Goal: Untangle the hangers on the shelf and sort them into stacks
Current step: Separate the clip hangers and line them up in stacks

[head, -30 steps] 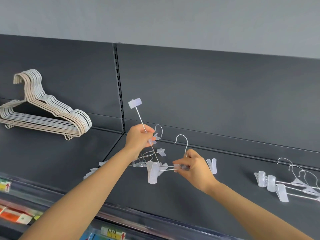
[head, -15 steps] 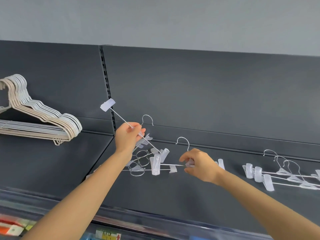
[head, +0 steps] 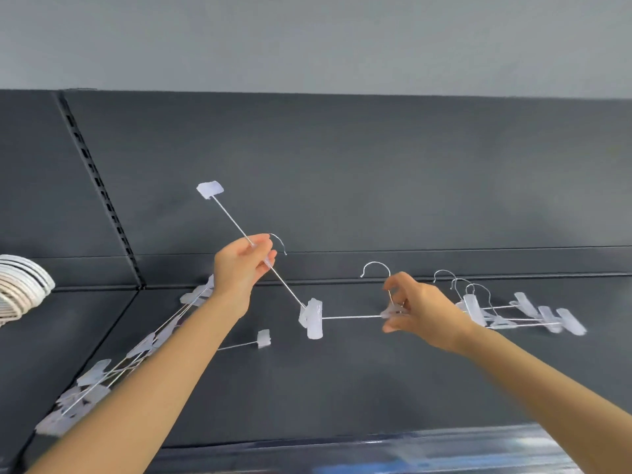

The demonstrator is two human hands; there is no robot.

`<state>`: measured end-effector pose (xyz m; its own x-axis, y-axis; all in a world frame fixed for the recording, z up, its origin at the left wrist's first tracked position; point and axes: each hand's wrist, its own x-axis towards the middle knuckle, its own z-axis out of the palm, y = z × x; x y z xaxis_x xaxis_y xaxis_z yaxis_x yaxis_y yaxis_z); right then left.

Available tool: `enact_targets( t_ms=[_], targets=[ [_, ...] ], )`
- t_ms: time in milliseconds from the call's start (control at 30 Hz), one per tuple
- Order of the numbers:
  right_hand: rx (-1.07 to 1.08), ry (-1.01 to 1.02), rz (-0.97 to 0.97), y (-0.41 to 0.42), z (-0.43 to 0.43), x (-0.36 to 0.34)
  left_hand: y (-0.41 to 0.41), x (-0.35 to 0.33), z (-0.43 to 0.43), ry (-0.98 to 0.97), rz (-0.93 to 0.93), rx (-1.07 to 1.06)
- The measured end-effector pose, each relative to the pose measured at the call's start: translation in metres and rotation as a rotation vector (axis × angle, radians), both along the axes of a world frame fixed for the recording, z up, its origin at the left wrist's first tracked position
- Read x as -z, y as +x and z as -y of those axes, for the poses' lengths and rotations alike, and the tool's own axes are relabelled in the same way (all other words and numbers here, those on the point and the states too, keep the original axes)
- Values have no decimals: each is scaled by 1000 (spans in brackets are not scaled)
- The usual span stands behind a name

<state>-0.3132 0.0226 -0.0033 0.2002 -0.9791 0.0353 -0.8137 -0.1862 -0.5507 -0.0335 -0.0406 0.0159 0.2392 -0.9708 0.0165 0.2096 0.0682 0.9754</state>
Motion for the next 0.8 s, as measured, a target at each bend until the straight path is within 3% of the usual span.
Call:
enact_targets(
  t_ms=[300,533,800],
  targets=[
    [41,-15,-58,-126,-17,13,-109,-9,0,-127,499,37],
    [11,-137,-165,-205,-14,35,-191,-6,-12,-151,672,52],
    [-2,-159,-146,-254,-14,55,-241,8,-25,-243,973,98]
  ],
)
